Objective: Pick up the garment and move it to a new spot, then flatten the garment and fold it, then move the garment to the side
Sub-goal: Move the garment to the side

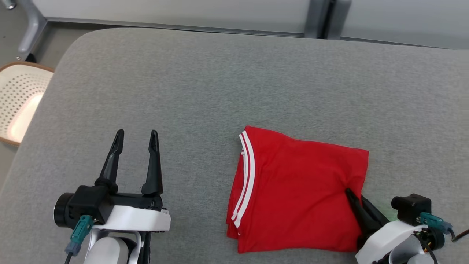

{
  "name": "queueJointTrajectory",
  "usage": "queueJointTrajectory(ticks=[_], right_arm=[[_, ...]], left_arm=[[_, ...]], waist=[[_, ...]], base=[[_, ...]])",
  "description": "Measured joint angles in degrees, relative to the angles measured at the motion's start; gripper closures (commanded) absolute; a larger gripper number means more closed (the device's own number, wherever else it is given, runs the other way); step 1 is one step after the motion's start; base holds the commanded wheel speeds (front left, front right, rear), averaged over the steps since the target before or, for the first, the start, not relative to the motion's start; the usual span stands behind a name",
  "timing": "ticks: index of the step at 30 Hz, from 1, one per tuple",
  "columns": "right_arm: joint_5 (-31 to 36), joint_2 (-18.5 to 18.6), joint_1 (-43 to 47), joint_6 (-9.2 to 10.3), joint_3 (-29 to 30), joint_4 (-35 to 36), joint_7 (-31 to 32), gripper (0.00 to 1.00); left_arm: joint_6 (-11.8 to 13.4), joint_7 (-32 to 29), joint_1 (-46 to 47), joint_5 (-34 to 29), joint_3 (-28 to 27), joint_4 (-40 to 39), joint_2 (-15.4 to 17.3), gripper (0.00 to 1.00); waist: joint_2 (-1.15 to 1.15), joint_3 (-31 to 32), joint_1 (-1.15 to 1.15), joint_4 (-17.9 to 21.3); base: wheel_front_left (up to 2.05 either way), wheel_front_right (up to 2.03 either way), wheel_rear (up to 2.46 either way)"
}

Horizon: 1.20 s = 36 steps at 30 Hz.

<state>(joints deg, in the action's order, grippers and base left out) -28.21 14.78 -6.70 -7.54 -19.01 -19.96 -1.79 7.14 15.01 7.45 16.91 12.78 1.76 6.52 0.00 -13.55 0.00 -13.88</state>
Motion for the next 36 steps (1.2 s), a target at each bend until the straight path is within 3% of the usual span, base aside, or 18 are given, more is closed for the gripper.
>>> queueJointTrajectory(ticks=[10, 18, 23, 29, 34, 35, 36], right_arm=[[0.77, 7.59, -1.91, -0.01, 1.72, 3.13, -1.74, 1.0], [0.88, 15.34, -12.06, 0.0, 5.42, 3.55, -1.67, 1.0], [-0.02, 20.51, -20.28, -0.01, 8.8, 0.85, -2.56, 1.0], [-2.81, 25.42, -27.02, 0.0, 14.4, -7.64, -4.46, 1.0], [-4.92, 27.35, -29.75, 0.0, 16.93, -14.97, -6.81, 1.0], [-5.48, 27.25, -30.22, -0.01, 17.03, -16.3, -7.51, 0.69], [-5.94, 26.96, -30.93, -0.01, 17.12, -17.78, -7.88, 0.49]], left_arm=[[0.14, -0.27, 0.06, -1.55, -0.07, -4.14, 1.62, 0.0], [-0.48, -2.76, 3.35, -2.93, 1.12, -6.79, 3.12, 0.0], [-1.11, -3.98, 6.67, -3.88, 1.91, -7.81, 3.99, 0.0], [-2.31, -4.49, 11.04, -4.92, 3.23, -8.68, 4.69, 0.0], [-2.92, -4.75, 14.27, -6.0, 4.19, -9.13, 4.87, 0.0], [-3.04, -4.75, 14.63, -6.2, 4.26, -9.12, 4.91, 0.0], [-3.04, -4.89, 14.9, -6.33, 4.28, -9.13, 5.04, 0.0]], waist=[[0.0, -0.43, 0.0, 12.12], [0.0, -2.8, 0.0, 22.15], [0.0, -7.59, 0.0, 24.26], [0.0, -14.37, 0.0, 24.32], [0.0, -19.9, 0.0, 23.21], [0.0, -20.91, 0.0, 22.93], [0.0, -21.86, 0.0, 22.68]], base=[[0.0, 0.0, 0.0], [0.0, 0.0, 0.0], [0.0, 0.0, 0.0], [0.0, 0.0, 0.0], [0.0, 0.0, 0.0], [0.0, 0.0, 0.0], [0.0, 0.0, 0.0]])
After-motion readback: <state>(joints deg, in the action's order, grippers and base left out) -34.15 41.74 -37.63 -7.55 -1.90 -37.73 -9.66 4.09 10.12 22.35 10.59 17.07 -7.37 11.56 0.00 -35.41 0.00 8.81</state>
